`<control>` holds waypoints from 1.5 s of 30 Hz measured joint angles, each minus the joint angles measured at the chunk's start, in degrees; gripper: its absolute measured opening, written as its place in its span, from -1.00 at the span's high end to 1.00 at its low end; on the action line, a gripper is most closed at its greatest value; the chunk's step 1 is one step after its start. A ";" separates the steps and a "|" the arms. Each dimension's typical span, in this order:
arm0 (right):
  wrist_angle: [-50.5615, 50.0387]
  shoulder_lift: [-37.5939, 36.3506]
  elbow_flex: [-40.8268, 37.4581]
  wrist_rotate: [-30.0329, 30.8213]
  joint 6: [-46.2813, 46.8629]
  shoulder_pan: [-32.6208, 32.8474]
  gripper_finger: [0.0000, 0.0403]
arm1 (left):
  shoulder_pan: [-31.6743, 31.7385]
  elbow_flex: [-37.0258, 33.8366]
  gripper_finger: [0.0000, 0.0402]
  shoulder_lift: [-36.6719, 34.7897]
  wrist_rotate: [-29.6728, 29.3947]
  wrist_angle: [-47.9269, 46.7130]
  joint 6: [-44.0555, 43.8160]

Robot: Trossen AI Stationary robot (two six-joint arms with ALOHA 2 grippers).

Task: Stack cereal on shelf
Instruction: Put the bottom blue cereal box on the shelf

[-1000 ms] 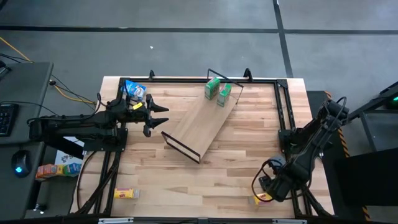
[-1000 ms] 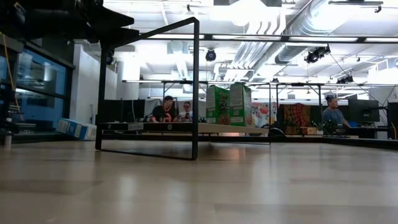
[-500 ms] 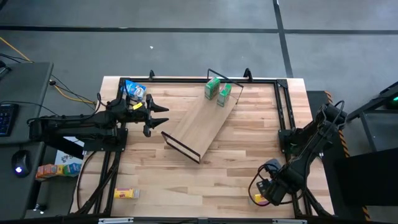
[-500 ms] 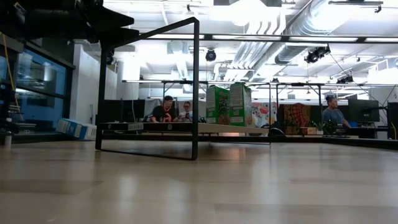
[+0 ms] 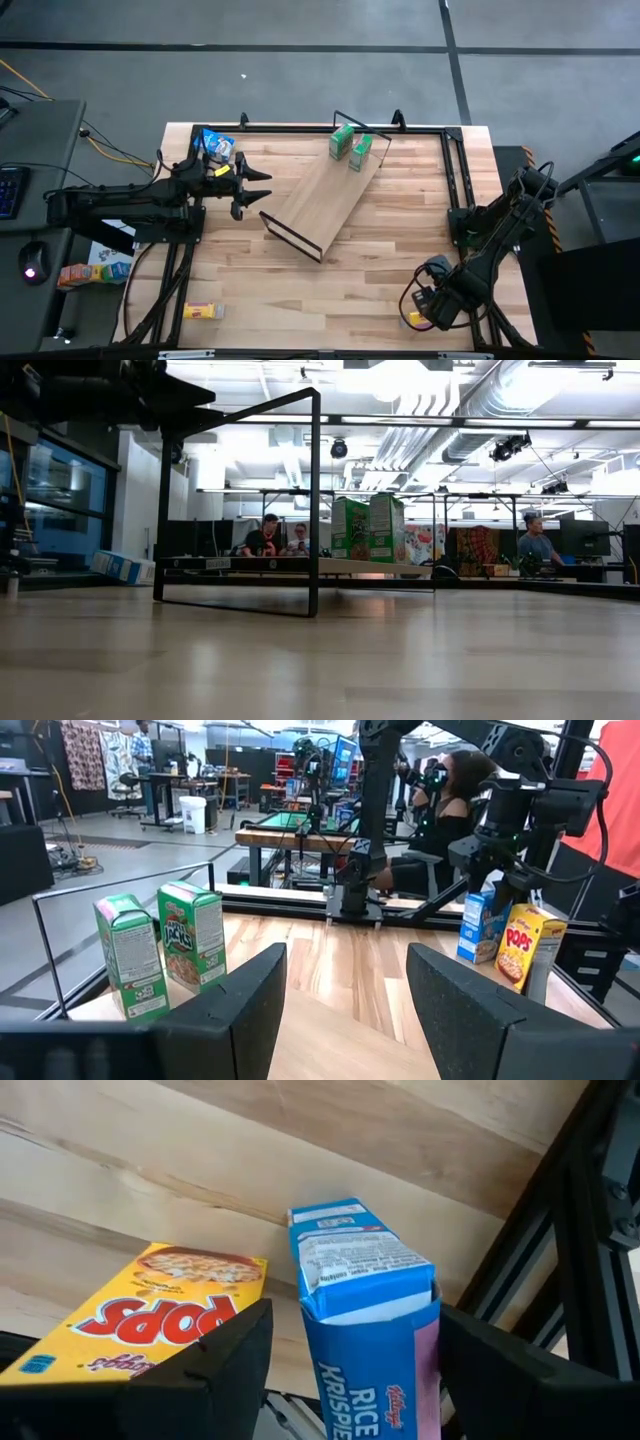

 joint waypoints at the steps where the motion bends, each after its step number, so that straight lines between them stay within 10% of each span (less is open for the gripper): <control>1: 0.01 0.01 0.00 0.35 -0.02 0.00 -0.21 | 0.00 0.00 0.02 -0.01 0.00 0.24 0.00; 13: 0.27 -0.04 0.00 0.92 -0.62 -0.02 -0.16 | 0.00 0.00 0.02 -0.02 -0.01 0.27 -0.05; 32: -3.79 -1.66 2.96 0.71 -9.95 -2.09 0.63 | -0.01 0.00 0.02 -0.02 -0.01 0.25 -0.07; 45: -19.01 -3.73 26.12 31.15 -42.14 -22.24 0.63 | 0.00 0.00 0.02 -0.02 -0.01 0.27 -0.15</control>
